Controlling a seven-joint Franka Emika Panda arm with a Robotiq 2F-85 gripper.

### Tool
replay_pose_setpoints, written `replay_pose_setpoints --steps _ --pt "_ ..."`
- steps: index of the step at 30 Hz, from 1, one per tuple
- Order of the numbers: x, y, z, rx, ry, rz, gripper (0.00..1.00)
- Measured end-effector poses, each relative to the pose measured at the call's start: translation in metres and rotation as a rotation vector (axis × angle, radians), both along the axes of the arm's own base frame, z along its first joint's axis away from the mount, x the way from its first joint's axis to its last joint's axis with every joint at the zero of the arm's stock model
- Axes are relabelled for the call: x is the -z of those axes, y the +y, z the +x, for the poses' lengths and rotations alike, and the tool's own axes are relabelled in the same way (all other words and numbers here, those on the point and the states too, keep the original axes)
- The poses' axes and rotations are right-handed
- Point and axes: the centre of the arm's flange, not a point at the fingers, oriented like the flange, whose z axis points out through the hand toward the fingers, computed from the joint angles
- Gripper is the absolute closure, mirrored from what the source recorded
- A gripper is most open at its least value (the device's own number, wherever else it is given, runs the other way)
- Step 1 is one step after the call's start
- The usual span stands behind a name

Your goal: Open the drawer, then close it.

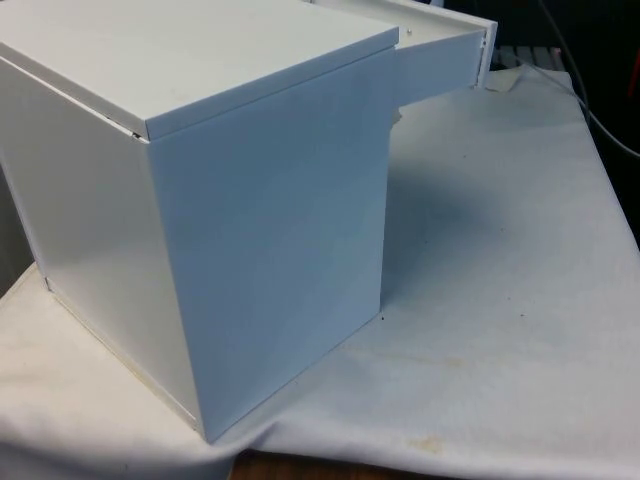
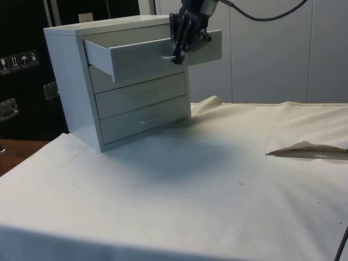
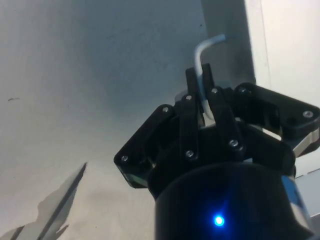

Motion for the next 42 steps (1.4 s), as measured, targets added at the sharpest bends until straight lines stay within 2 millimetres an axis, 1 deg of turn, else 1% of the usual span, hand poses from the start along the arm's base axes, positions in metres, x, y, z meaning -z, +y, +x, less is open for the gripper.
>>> replay_pose_setpoints --steps 5,9,15,16,20,21,22,23,24,25,38,42 --pt "-0.002 -0.001 -0.001 0.002 -0.004 0.005 1.0" --pt "-0.001 0.002 -0.007 -0.018 -0.006 0.017 0.78" --pt "-0.004 0.001 -0.009 -0.02 -0.008 0.024 0.46" --pt "-0.004 0.001 -0.01 -0.023 -0.007 0.023 0.39" --pt "-0.001 0.003 -0.012 -0.026 -0.002 0.026 0.2" --pt "-0.001 0.003 -0.012 -0.026 -0.002 0.026 0.11" --pt "-0.001 0.003 -0.012 -0.026 -0.002 0.026 0.06" --pt "-0.001 0.004 -0.013 -0.028 -0.003 0.028 0.06" --pt "-0.001 0.005 -0.013 -0.03 -0.002 0.029 0.02" --pt "-0.001 0.007 -0.014 -0.032 -0.003 0.032 0.0" --pt "0.002 0.032 -0.039 -0.047 -0.002 0.079 0.0" --pt "0.006 0.044 -0.048 -0.054 0.005 0.08 0.0"
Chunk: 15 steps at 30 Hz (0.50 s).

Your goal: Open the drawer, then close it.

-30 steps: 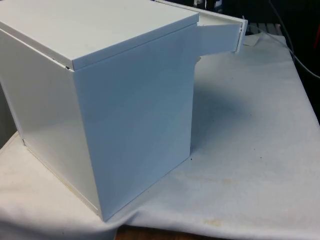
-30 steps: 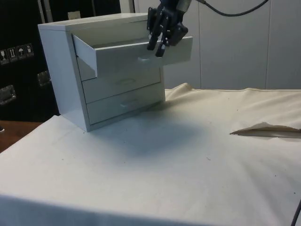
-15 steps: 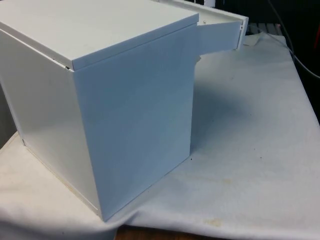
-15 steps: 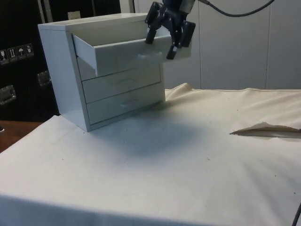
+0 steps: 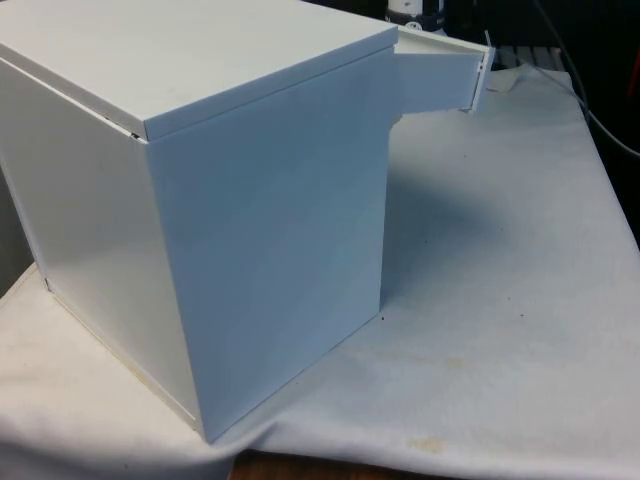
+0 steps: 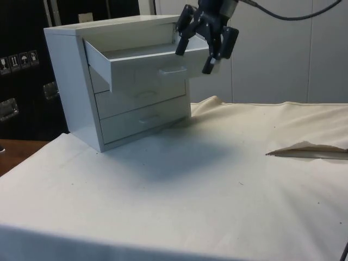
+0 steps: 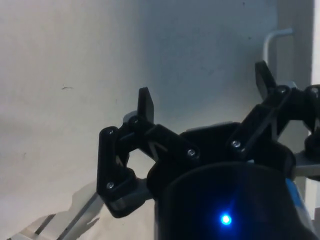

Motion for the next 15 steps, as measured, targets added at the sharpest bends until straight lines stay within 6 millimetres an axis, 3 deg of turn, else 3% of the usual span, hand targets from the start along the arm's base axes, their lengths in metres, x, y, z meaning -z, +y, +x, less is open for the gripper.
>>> replay_pose_setpoints --steps 15 --pt "0.02 0.033 -0.01 -0.034 0.043 -0.054 0.0"
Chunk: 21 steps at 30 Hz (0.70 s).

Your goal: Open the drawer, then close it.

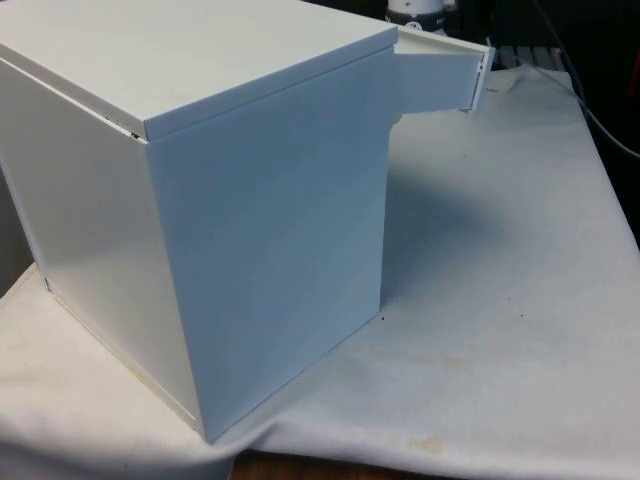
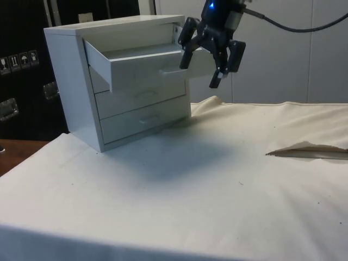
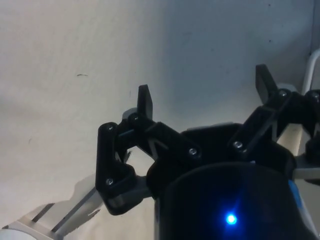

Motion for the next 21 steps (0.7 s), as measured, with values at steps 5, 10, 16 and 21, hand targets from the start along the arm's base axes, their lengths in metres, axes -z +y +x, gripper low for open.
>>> replay_pose_setpoints --steps 5,10,16,21 --pt "0.0 0.005 0.002 -0.006 0.002 -0.013 0.0" --pt "0.001 0.012 0.003 -0.017 0.004 -0.023 0.01" --pt "0.001 0.018 0.004 -0.016 0.004 -0.033 0.33" --pt "0.002 0.02 0.005 -0.016 0.006 -0.038 0.59"
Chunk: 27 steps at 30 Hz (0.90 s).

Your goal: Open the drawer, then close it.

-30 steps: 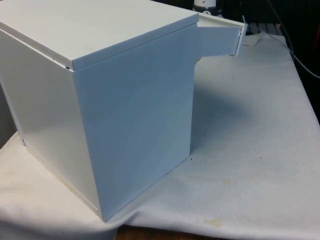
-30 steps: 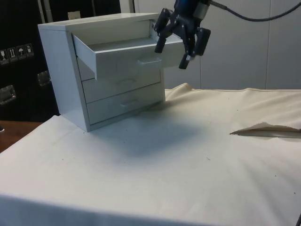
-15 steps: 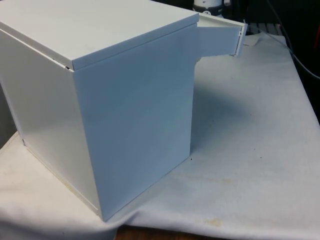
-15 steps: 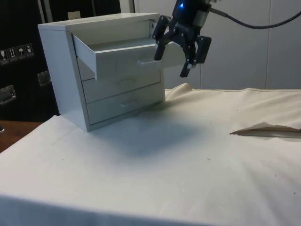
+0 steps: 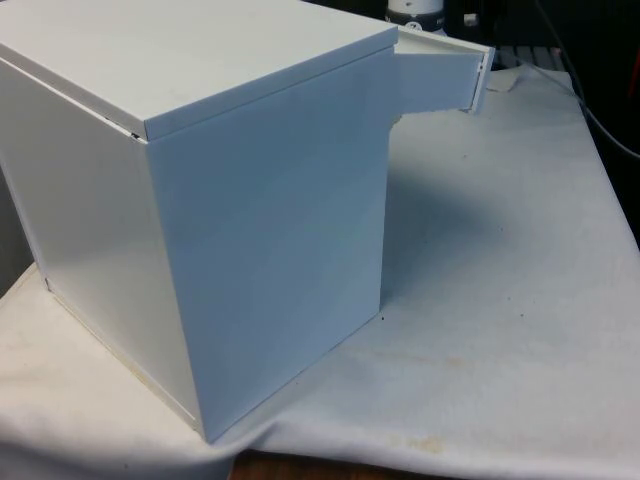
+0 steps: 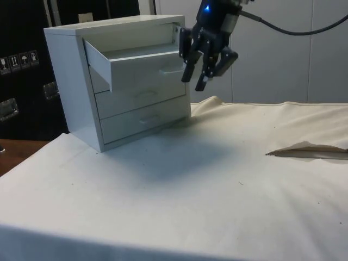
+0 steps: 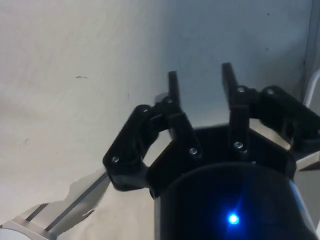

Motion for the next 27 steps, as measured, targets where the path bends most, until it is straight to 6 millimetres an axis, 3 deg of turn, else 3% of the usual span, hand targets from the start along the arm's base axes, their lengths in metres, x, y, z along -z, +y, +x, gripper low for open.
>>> replay_pose_setpoints --steps 1,2,3,8,27 --pt "0.0 0.0 0.0 -0.001 0.0 0.0 0.72" --pt "0.0 0.0 0.0 -0.001 0.0 0.0 0.77" --pt "0.0 0.0 0.0 -0.001 0.0 0.0 0.77" --pt "0.0 0.001 0.0 -0.002 0.0 0.0 1.0" --pt "-0.001 0.003 0.039 0.016 -0.008 -0.088 1.0"
